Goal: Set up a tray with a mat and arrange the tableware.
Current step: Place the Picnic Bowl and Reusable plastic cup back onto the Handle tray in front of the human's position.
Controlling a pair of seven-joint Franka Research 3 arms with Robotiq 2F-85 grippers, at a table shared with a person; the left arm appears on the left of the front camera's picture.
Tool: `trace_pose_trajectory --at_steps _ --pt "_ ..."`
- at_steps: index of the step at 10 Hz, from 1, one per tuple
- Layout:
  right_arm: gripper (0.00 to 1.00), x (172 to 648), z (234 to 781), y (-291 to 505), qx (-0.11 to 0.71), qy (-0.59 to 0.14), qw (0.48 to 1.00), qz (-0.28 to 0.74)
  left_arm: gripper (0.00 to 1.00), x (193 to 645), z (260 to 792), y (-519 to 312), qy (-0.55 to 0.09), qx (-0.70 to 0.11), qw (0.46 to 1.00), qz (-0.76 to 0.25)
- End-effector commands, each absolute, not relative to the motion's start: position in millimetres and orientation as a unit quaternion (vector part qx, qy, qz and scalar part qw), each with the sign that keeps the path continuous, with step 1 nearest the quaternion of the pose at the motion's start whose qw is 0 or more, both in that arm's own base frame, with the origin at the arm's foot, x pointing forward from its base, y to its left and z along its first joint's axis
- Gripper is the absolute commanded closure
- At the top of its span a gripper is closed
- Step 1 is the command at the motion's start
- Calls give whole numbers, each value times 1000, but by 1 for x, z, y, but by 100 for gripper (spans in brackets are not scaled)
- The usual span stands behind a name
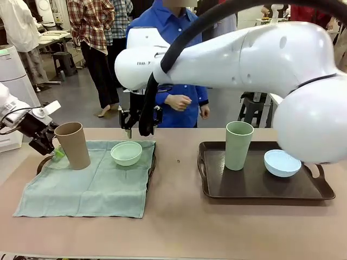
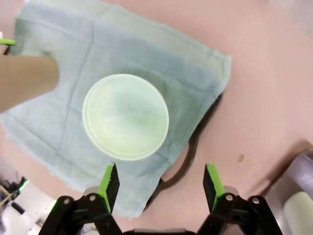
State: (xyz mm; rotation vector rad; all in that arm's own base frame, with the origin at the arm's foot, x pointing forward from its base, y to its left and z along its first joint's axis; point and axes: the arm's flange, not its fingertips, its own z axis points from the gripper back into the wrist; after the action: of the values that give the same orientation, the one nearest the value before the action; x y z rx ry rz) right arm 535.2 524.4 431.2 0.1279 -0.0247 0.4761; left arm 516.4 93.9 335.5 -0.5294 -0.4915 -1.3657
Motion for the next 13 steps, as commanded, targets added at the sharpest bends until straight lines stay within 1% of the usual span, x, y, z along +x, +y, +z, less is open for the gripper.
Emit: trace_pose_trajectory --at_steps 1,2,4,5,6,7,8,10,12,13 --pt "11 512 438 500 58 -29 973 221 0 505 349 91 -176 -213 754 -595" --pt "11 504 448 491 52 -35 974 218 0 498 365 95 -157 -196 777 -577" --pt "11 497 464 471 42 -41 978 200 0 490 401 104 -152 -186 799 -551" --pt "11 494 470 461 35 -43 980 192 0 486 421 105 -124 -177 823 -526" --pt "11 490 476 453 25 -47 982 183 0 482 437 102 -85 -148 860 -481" --pt "11 484 484 444 11 -51 984 171 0 474 454 98 -37 -115 881 -458" --pt "11 478 493 435 0 -56 985 162 0 468 468 91 -9 -85 894 -441" --pt "11 460 518 413 -16 -74 985 155 0 460 496 72 0 -5 916 -400" --pt "11 441 543 394 -19 -88 984 153 0 455 531 43 -10 13 930 -367" --pt "11 434 553 387 -34 -89 986 134 0 453 548 28 -17 19 929 -369"
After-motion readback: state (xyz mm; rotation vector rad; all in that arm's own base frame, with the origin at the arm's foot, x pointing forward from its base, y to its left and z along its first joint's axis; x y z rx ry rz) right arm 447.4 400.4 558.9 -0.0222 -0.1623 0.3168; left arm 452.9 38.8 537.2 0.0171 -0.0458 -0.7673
